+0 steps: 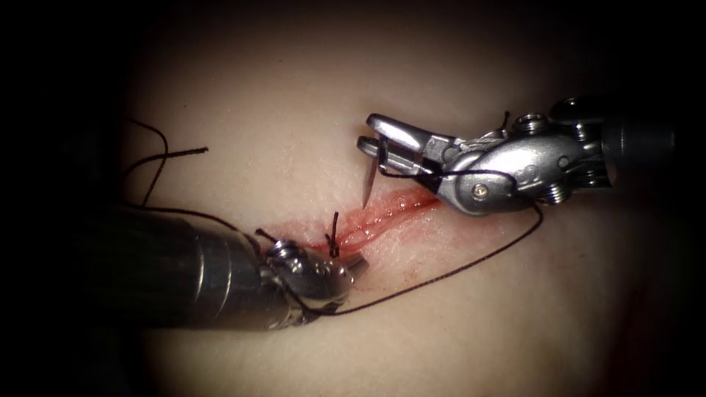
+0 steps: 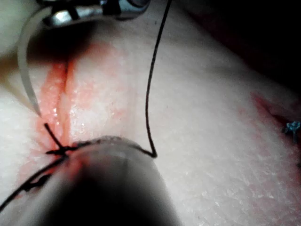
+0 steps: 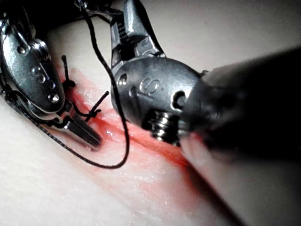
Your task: Wound Closure
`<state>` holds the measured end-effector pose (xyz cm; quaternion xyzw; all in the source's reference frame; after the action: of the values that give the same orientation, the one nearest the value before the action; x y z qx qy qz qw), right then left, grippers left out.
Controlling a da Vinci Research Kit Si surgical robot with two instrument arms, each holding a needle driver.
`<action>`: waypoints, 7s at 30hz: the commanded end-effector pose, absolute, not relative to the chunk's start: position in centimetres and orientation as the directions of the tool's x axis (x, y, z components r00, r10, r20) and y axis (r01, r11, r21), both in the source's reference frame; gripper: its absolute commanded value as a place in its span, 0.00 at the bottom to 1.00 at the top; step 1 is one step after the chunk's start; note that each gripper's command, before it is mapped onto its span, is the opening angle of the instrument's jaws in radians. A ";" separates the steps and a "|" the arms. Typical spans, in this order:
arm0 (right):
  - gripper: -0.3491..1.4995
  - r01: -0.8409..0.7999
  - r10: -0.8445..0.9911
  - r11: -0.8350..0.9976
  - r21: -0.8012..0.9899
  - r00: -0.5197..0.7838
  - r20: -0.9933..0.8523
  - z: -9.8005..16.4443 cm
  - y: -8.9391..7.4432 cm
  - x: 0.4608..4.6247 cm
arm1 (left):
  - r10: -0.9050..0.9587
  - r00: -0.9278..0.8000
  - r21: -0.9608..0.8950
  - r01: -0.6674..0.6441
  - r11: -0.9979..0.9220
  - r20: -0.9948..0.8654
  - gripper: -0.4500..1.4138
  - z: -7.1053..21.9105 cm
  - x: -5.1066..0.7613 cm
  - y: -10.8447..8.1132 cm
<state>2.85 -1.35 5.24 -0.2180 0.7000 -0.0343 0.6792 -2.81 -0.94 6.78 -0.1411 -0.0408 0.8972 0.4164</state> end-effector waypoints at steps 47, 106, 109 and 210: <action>0.00 -0.165 -0.462 0.874 -0.458 0.018 -0.887 5.6 -1.6 3.01 | 0.755 -0.617 -0.191 -0.732 -0.654 -0.219 0.00 6.8 -2.85 -0.9; 0.00 0.045 -0.366 0.929 -0.367 -0.022 -0.930 5.9 -2.0 2.74 | 0.762 -0.610 -0.195 -0.738 -0.646 -0.218 0.00 6.8 -2.81 -0.9; 0.00 0.046 -0.345 0.937 -0.346 -0.021 -0.938 5.9 -2.0 2.74 | 0.762 -0.610 -0.194 -0.738 -0.646 -0.218 0.00 6.8 -2.81 -0.9; 0.00 -0.048 0.654 0.755 0.654 0.143 -0.743 6.0 -0.7 3.13 | 0.768 -0.615 -0.196 -0.743 -0.641 -0.181 0.00 6.9 -2.82 -0.9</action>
<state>3.05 -0.71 6.00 0.2508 0.6052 0.2478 0.7138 -2.77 -0.91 6.82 -0.1246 -0.0506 0.8972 0.4208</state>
